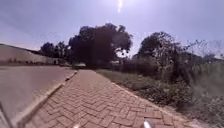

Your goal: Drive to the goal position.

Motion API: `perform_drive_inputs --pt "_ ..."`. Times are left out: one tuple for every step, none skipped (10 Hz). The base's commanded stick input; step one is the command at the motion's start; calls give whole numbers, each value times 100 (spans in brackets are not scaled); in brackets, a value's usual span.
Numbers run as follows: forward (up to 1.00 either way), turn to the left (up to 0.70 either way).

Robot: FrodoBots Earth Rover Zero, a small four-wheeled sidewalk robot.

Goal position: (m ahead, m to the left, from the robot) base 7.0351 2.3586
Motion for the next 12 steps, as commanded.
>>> perform_drive_inputs --pt "70 35" --pt "70 35" --pt "70 35" --pt "70 35" --pt "70 35" --pt "70 35" --pt "70 33" --pt "70 16" --pt "70 0" --pt "70 0" --pt "70 0" --pt "70 0"
